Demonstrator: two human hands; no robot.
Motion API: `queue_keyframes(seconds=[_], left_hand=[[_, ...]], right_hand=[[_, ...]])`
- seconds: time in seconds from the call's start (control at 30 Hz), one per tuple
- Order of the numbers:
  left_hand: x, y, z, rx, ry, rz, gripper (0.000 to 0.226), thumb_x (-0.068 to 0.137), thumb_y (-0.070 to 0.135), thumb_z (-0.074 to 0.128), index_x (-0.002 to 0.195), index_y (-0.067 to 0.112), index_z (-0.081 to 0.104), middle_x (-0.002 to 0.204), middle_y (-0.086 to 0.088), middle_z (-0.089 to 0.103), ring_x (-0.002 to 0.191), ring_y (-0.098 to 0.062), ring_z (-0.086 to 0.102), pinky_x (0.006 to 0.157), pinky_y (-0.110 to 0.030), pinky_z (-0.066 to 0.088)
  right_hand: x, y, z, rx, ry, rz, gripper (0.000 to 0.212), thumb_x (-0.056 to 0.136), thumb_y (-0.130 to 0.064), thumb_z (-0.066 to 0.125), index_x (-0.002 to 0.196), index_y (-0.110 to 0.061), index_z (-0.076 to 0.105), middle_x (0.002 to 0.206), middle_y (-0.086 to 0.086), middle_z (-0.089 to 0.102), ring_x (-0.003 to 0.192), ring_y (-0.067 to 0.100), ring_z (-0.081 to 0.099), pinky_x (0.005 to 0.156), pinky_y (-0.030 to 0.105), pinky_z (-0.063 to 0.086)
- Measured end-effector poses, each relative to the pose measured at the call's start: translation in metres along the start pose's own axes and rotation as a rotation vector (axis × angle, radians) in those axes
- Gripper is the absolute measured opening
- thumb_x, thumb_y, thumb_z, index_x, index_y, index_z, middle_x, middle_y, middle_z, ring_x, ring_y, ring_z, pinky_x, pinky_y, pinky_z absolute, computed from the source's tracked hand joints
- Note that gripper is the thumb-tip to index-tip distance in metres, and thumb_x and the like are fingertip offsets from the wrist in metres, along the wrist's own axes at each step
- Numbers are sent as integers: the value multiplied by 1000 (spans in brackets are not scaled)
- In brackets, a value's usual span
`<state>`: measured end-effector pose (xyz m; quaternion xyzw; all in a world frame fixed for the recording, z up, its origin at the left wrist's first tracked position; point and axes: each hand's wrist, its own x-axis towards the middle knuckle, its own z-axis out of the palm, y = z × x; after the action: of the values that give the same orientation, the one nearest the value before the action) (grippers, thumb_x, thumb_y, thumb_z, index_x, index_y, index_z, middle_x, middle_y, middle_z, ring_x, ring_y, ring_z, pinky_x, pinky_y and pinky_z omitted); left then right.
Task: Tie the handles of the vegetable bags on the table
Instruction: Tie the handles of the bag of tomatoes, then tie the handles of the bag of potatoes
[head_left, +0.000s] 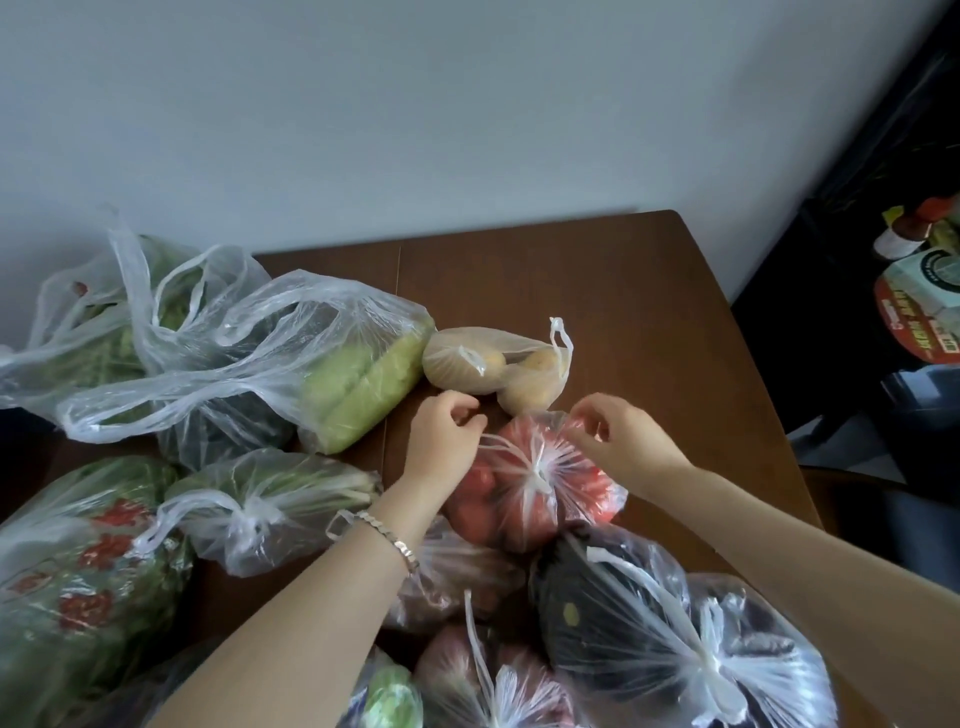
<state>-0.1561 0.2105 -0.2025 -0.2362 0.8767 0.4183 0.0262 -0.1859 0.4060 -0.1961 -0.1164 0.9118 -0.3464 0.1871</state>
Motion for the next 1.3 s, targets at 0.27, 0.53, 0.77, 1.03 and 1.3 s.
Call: queue_keyframes(seconds=[0.27, 0.53, 0.77, 1.03, 1.3], left_hand=[[49, 20, -26, 287, 83, 405, 39, 80, 8, 64, 118, 10, 58, 124, -10, 50, 116, -26, 47, 98, -34, 40], [47, 38, -33, 19, 135, 132, 36, 95, 20, 42, 71, -3, 56, 69, -18, 59, 64, -26, 49, 59, -33, 35], [22, 55, -57, -339, 181, -108, 37, 79, 9, 46, 52, 17, 23, 49, 1, 20, 46, -14, 17, 41, -23, 16], [-11, 39, -73, -584, 507, -168, 24, 80, 15, 55, 60, 8, 45, 65, -12, 45, 65, -23, 45, 61, -30, 37], [-19, 7, -81, -567, 559, -32, 14, 85, 17, 63, 74, 25, 59, 95, 16, 46, 94, -12, 54, 83, -20, 46]], right_hand=[[60, -35, -20, 63, 160, 153, 47, 83, -51, 56, 113, -17, 45, 103, -2, 50, 79, 12, 54, 65, 27, 49], [57, -29, -12, 405, 353, 190, 42, 101, -28, 26, 84, -13, 61, 83, 5, 64, 72, 16, 62, 72, 34, 54], [45, -54, -20, 348, 354, 148, 46, 100, -31, 30, 82, 0, 59, 69, 4, 53, 61, 13, 47, 57, 29, 38], [25, -82, -6, 293, 198, -218, 10, 91, -18, 54, 94, -11, 61, 83, -10, 56, 75, 5, 52, 68, 14, 41], [20, -86, 33, 510, 56, -347, 19, 88, -10, 58, 79, -26, 59, 108, -19, 53, 97, -3, 53, 88, 10, 39]])
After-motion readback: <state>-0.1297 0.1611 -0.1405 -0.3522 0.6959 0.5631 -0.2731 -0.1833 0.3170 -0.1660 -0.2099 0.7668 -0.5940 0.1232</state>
